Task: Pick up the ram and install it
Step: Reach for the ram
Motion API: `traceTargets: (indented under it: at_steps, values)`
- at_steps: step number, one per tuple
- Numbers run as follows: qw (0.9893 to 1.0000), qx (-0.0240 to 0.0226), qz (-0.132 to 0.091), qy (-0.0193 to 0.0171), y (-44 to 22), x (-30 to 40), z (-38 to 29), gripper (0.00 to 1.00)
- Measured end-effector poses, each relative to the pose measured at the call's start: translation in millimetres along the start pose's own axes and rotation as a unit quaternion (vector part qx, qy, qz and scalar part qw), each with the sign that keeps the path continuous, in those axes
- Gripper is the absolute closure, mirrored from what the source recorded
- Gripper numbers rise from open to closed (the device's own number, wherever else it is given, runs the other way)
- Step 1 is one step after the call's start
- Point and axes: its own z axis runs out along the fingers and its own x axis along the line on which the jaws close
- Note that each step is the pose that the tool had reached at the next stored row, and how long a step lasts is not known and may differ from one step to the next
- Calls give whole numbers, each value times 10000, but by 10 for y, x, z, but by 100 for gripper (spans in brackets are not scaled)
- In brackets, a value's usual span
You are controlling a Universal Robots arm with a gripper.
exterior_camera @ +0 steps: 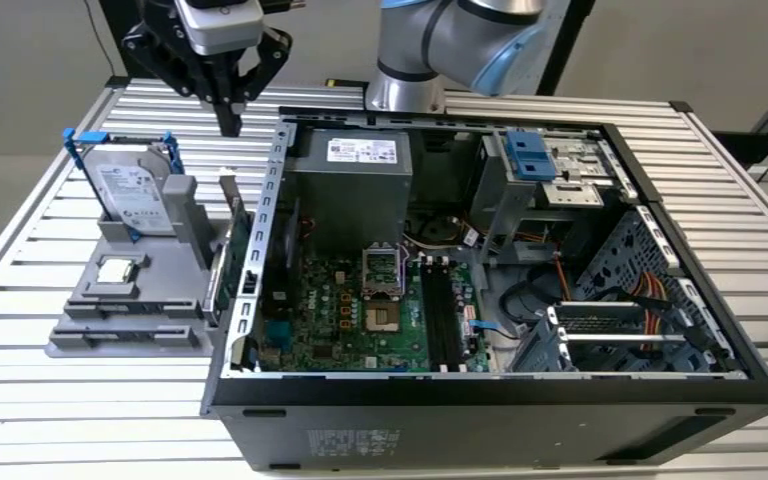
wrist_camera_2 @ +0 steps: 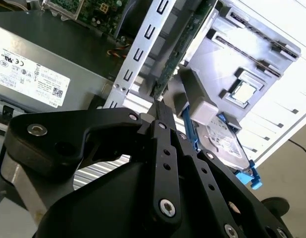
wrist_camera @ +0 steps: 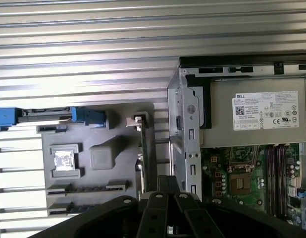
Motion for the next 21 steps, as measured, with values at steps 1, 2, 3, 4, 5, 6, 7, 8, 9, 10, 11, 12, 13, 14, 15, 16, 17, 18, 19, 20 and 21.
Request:
traceTargets:
  at_steps: [1, 2, 3, 4, 5, 6, 7, 8, 9, 10, 11, 12, 13, 14, 15, 16, 17, 18, 19, 20, 21]
  values:
    - [10000, 0, 0, 0, -1, 11, 0, 100]
    - [10000, 0, 0, 0, -1, 20, 0, 100]
    - [10000, 0, 0, 0, -2, 30, -1, 100]
    - [10000, 0, 0, 0, -3, 39, -1, 100]
    - [10000, 0, 0, 0, -3, 48, -1, 100]
    - [10000, 0, 0, 0, -4, 57, -1, 100]
    - [10000, 0, 0, 0, -5, 66, -1, 100]
    - [10000, 0, 0, 0, -5, 76, -1, 100]
    - [10000, 0, 0, 0, -6, 85, -2, 100]
    - [10000, 0, 0, 0, -7, 94, -2, 100]
    - [10000, 0, 0, 0, -7, 105, -2, 100]
    - [10000, 0, 0, 0, -8, 115, -2, 100]
    - [10000, 0, 0, 0, -9, 125, -3, 100]
    - [10000, 0, 0, 0, -10, 135, -3, 100]
    - [10000, 0, 0, 0, -10, 144, -3, 100]
    - [10000, 0, 0, 0, -11, 154, -3, 100]
    - [10000, 0, 0, 0, -12, 164, -3, 100]
    - [10000, 0, 0, 0, -12, 173, -4, 100]
    - [10000, 0, 0, 0, -13, 183, -4, 100]
    - [10000, 0, 0, 0, -14, 192, -4, 100]
    - [10000, 0, 0, 0, -14, 201, -4, 100]
